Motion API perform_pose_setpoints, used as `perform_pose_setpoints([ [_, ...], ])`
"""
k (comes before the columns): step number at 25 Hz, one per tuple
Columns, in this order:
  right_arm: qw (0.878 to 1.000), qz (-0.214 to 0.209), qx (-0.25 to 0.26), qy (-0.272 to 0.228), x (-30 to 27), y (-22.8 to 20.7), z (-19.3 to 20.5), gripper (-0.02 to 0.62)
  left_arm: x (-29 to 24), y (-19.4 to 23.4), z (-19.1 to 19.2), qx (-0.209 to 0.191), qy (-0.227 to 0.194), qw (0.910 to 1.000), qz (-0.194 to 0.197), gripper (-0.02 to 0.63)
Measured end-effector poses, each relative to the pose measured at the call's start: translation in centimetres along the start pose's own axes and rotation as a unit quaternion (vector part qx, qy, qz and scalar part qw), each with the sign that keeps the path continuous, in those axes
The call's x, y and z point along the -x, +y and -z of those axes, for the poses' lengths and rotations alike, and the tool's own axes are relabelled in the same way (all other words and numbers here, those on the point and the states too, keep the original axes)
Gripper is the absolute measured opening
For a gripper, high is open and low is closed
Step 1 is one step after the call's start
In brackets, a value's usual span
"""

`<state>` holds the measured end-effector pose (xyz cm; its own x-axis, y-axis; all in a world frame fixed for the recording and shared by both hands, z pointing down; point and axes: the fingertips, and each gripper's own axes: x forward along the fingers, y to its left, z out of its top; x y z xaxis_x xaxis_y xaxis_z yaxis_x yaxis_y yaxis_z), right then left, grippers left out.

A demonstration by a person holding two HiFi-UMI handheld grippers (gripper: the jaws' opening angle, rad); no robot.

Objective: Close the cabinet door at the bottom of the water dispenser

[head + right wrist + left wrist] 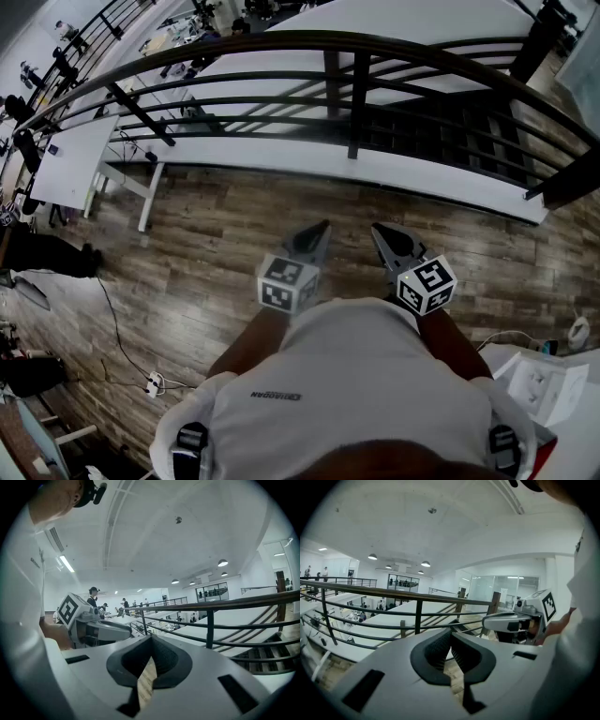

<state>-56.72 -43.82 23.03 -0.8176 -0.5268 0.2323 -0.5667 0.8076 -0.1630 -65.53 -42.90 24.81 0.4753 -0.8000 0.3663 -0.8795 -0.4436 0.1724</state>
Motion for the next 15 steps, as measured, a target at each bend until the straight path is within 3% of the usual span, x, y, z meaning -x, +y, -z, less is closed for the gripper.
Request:
perform_pose_setpoints([
  [8, 1.0, 0.003, -0.006, 0.0, 0.3, 0.1, 0.4, 0.021, -0.2, -0.8, 0.3, -0.013, 0.005, 0.9999, 0.01, -0.005],
  [15, 0.999, -0.011, -0.032, -0.036, 1.0, 0.6, -0.1, 0.021, -0.1, -1.5, 0.5, -0.011, 0.004, 0.9999, 0.01, -0.005],
])
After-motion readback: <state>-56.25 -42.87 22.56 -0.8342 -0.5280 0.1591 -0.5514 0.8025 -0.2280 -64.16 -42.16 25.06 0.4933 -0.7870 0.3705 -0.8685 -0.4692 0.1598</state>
